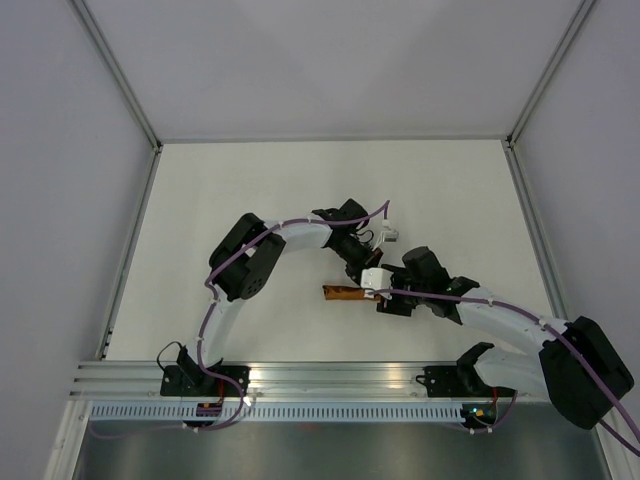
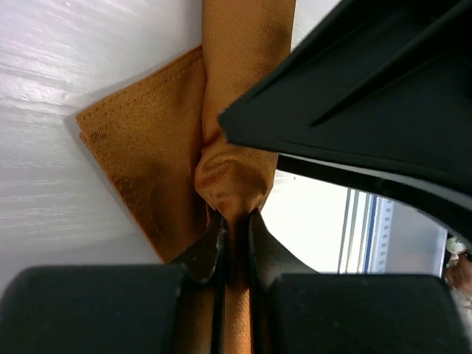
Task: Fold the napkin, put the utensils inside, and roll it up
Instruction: Roll the napkin at the center of the board.
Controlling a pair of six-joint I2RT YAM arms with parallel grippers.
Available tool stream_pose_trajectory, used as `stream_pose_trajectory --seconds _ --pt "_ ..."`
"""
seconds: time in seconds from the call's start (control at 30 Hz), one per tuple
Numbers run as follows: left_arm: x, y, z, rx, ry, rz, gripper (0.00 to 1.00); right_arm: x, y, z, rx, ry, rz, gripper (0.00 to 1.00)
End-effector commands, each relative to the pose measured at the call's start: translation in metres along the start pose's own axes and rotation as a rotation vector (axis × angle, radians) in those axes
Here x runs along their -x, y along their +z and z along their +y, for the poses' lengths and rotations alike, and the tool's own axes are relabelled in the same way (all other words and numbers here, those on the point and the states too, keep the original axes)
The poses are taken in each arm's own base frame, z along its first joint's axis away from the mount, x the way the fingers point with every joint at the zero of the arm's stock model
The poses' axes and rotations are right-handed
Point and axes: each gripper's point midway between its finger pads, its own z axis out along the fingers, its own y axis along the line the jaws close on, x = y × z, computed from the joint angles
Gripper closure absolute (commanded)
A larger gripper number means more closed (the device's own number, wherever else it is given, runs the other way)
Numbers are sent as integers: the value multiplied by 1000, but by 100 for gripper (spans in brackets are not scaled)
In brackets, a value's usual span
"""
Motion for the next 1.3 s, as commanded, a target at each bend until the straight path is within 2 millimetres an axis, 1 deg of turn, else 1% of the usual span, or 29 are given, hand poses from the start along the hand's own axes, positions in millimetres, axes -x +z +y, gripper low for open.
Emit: stream_pose_trajectory --seconds 0.0,0.1,0.2,0.23,0.37,0.47,0.5,0.53,0.57,0.63,0.67,0.7,0.73,0.77,0.8,0.83,0.87,0.9,0.93,0.97,1.0,1.03,1.07,1.1,1.13,1.17,1.2,1.23,1.27 --pt "-38 8 14 34 -100 107 86 -3 8 -12 -66 -32 30 32" --pt "-35 6 12 36 -94 103 78 -8 12 -9 -57 -27 44 36" --pt "-29 3 12 54 -81 93 73 -12 14 -5 -35 -26 61 51" --pt "-26 2 13 62 -76 86 72 -13 15 -3 -29 -25 66 55" --pt "-5 -8 13 103 -50 28 71 -19 17 3 7 -23 91 61" --pt "16 -23 9 123 -35 -41 71 -22 19 14 72 -10 108 63" --pt "27 -32 5 135 -21 -75 71 -22 20 15 89 -7 111 65" --pt "30 -37 4 138 -23 -94 70 -18 20 14 98 -7 108 65" --pt "39 -42 2 141 -11 -132 70 -23 21 20 131 2 128 66" --pt "50 -57 -3 153 3 -185 69 -18 22 20 158 5 123 67" --pt "58 -65 -2 162 25 -222 68 -22 22 26 188 14 139 66" --pt "61 -73 -9 166 12 -247 68 -20 23 28 207 16 135 67" --pt "63 -78 -10 173 7 -268 67 -18 24 26 217 16 133 67" --pt "70 -86 -9 183 28 -304 67 -22 24 32 252 27 154 68" --pt "65 -89 -9 195 20 -314 67 -22 24 33 267 29 158 68" --pt "70 -97 -15 208 30 -342 67 -18 25 31 275 31 152 68" --pt "72 -104 -13 247 35 -366 67 -22 26 34 302 44 170 68" --pt "67 -107 -9 274 34 -390 67 -23 27 35 316 54 175 68" --pt "76 -124 -13 330 48 -451 67 -24 27 36 352 67 184 68" --pt "77 -129 -13 365 50 -482 67 -24 27 37 375 79 188 68" --pt "72 -132 -7 409 53 -513 67 -19 28 30 384 79 177 68" --pt "79 -152 -6 512 45 -579 67 -23 28 39 445 97 191 69" --pt "66 -154 2 560 14 -589 67 -26 27 36 463 117 198 69" --pt "73 -164 1 606 28 -648 67 -20 28 27 467 119 189 69" --pt "72 -174 5 662 6 -692 66 -26 28 35 527 141 211 69" --pt "77 -186 -6 678 36 -745 66 -28 28 33 542 159 215 69" --pt "63 -184 -2 701 18 -749 67 -23 30 24 546 162 204 69" --pt "68 -194 -4 728 44 -814 67 -29 29 32 604 183 229 69" --pt "57 -195 -9 739 54 -832 67 -30 29 30 624 206 227 69"
